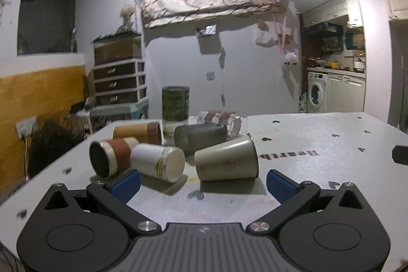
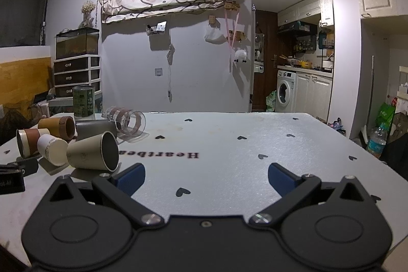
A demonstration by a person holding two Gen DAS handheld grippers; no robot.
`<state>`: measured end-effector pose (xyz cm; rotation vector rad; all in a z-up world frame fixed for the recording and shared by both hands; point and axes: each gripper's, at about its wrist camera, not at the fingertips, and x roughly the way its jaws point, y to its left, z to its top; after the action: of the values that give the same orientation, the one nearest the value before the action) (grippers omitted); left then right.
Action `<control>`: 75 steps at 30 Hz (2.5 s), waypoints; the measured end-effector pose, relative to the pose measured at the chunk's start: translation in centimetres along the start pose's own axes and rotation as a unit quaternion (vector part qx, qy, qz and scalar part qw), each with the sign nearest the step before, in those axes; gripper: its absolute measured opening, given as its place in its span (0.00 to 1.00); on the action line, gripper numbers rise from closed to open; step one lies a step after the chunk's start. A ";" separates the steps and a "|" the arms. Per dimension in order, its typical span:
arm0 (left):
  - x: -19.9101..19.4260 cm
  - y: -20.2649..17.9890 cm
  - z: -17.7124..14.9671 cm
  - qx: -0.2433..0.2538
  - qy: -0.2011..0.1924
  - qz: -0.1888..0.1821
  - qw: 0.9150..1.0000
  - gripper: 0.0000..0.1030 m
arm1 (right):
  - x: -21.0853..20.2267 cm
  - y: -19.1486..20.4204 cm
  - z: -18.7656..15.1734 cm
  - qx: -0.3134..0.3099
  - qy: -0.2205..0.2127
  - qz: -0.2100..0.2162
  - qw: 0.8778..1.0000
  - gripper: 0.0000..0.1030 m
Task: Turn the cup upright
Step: 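Move the left tool to the beige cup lying on its side and grasp it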
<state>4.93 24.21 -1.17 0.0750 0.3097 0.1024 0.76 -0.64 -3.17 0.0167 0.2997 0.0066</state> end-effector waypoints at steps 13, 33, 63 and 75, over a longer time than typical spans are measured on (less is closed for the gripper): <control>4.3 0.3 2.4 0.099 0.006 -0.116 0.988 0.99 | -0.6 -0.7 0.8 0.014 0.008 -0.001 1.000 1.00; 18.9 2.1 7.9 0.027 0.113 -0.300 0.947 0.97 | -0.3 -1.8 0.7 0.030 0.021 0.000 0.999 1.00; 13.5 -0.2 1.8 0.383 0.169 -0.329 0.846 1.00 | 0.6 -2.4 -0.1 0.045 0.042 0.014 0.998 1.00; 11.6 -0.2 1.5 0.411 0.167 -0.332 0.832 1.00 | 0.8 -2.0 -0.2 0.046 0.047 0.020 0.998 1.00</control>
<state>16.43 25.22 -3.21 0.8100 0.7007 -0.7348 1.51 -2.66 -3.67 0.1151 0.3937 0.0338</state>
